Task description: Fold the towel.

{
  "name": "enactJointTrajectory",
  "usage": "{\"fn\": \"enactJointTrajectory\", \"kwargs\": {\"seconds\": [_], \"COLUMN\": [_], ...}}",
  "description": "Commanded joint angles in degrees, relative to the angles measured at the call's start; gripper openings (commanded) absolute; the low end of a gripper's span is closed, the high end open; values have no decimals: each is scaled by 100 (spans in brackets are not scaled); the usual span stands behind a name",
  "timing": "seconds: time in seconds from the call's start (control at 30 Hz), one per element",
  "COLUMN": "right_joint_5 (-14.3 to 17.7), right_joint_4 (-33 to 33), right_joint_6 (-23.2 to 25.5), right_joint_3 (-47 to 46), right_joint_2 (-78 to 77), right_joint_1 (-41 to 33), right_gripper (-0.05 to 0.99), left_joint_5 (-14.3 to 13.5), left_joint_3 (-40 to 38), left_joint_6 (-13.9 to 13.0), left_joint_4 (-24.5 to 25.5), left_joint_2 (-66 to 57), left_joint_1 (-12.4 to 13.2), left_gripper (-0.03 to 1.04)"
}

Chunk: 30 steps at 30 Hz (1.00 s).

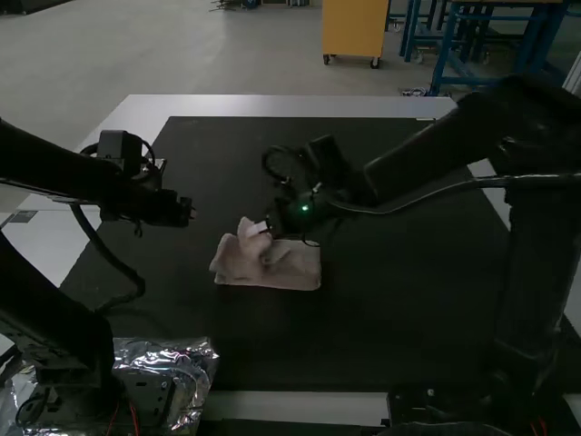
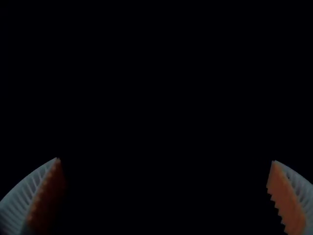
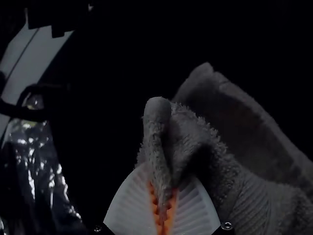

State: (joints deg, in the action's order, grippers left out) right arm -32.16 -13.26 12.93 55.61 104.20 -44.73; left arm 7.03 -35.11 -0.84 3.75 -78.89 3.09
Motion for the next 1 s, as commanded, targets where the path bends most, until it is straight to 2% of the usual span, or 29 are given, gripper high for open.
{"fn": "enactJointTrajectory", "kwargs": {"seconds": [0.0,0.23,0.3,0.33,0.4,0.43,0.47,0.53,0.6,0.63,0.67,0.73,0.77,0.97], "right_joint_5": [-27,-36,-71,-106,-159,-159,-159,-27,70,79,43,-1,-1,-44], "right_joint_4": [-116,-344,-467,-503,-520,-511,-511,-538,-546,-555,-564,-626,-643,-661], "right_joint_6": [52,52,210,316,447,412,360,272,193,184,193,157,166,175], "right_joint_3": [257,459,494,521,547,556,556,529,433,371,301,107,11,-332], "right_joint_2": [135,355,364,373,329,311,258,47,-128,-190,-234,-278,-287,-278], "right_joint_1": [-53,-89,-89,-89,-89,-106,-150,-194,-176,-168,-141,-80,-36,-1], "right_gripper": [-2,-2,1,14,52,64,71,76,75,66,48,4,-2,-2], "left_joint_5": [-52,-52,-52,-52,-52,-52,-52,-52,-52,-52,-52,-52,-52,-52], "left_joint_3": [-22,-22,-31,-31,-31,-39,-39,-39,-48,-57,-57,-48,-48,-101], "left_joint_6": [-74,-118,-118,-118,-118,-118,-118,-109,-109,-109,-109,-109,-118,-118], "left_joint_4": [-50,-50,-50,-50,-67,-76,-85,-94,-94,-94,-102,-94,-102,-102], "left_joint_2": [111,111,120,120,129,129,129,129,129,129,129,129,129,129], "left_joint_1": [77,104,113,113,113,113,113,113,113,113,113,113,113,104], "left_gripper": [97,97,97,97,97,97,97,97,97,97,97,97,97,97]}}
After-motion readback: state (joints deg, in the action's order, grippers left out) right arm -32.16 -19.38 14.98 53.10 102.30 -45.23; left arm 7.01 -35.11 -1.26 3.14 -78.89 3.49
